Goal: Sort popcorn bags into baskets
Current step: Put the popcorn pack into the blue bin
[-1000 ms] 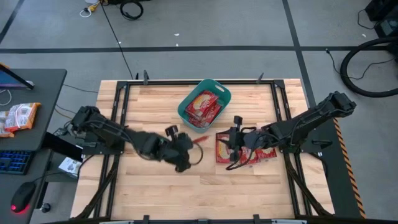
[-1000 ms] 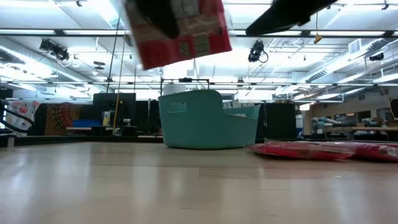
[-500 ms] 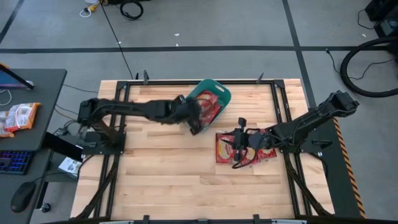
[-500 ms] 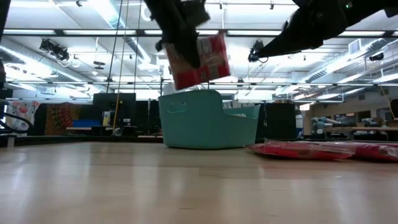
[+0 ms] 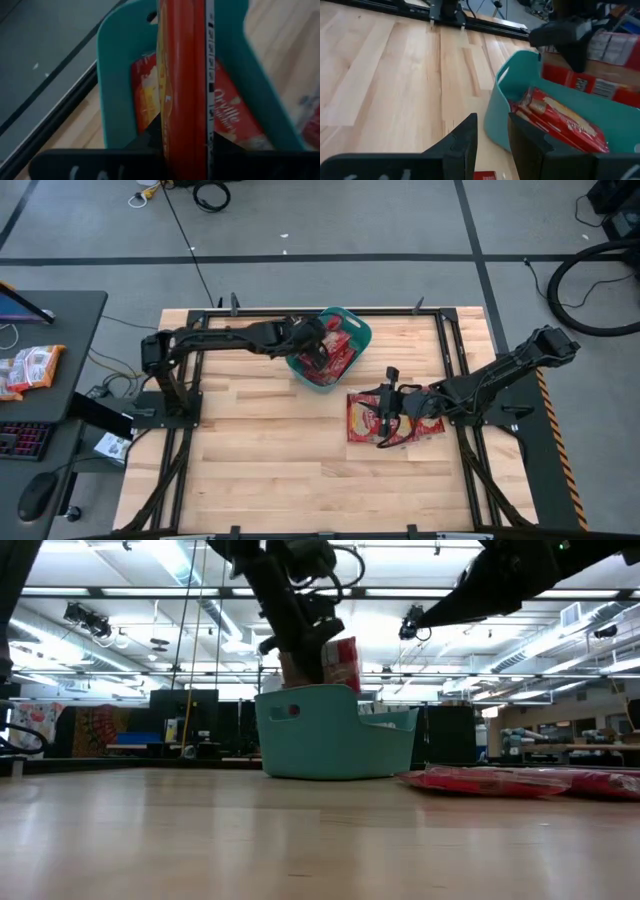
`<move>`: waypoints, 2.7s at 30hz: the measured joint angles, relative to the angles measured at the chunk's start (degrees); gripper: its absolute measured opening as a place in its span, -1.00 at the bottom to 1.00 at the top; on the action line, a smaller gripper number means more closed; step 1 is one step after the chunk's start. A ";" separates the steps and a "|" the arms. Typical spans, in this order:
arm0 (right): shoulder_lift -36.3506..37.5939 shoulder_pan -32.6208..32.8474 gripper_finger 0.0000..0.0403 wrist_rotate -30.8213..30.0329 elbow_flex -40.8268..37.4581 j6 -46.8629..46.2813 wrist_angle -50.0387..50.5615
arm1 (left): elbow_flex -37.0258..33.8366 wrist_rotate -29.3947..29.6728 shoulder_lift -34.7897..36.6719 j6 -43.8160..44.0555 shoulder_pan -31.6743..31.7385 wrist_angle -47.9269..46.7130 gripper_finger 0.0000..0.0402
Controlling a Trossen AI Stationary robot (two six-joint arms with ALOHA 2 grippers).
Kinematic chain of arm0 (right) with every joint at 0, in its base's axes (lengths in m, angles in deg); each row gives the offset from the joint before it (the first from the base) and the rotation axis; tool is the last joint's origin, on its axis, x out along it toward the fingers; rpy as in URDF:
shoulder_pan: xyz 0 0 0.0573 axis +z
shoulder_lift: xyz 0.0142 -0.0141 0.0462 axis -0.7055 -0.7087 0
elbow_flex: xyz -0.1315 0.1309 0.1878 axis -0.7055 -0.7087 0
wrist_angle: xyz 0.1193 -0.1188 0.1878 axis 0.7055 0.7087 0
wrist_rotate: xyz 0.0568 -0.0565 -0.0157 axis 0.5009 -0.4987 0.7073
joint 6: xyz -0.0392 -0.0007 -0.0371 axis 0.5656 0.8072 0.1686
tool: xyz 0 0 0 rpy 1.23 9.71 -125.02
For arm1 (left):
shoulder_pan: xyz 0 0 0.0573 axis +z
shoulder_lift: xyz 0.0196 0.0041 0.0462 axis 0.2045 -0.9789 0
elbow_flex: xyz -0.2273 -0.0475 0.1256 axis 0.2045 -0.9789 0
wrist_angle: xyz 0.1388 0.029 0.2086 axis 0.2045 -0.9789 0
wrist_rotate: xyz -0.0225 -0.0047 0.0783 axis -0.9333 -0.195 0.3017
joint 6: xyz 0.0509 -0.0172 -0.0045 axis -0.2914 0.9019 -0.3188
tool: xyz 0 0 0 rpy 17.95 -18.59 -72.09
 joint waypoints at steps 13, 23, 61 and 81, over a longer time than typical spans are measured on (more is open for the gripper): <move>-0.28 0.11 -0.45 0.44 0.07 -0.66 0.37 | 0.00 2.44 -6.35 -3.20 1.93 3.74 -0.77; -0.28 0.41 -0.45 0.48 0.07 -0.93 0.50 | 0.09 5.44 -6.13 -0.92 1.95 4.53 -0.30; -16.90 4.78 -0.45 2.87 4.02 -12.95 2.42 | -8.42 -13.18 8.06 -23.98 -13.96 10.57 -0.23; -39.55 7.54 -0.37 2.56 33.61 -22.76 26.78 | -33.58 -14.56 26.12 -29.57 -14.57 31.87 -0.23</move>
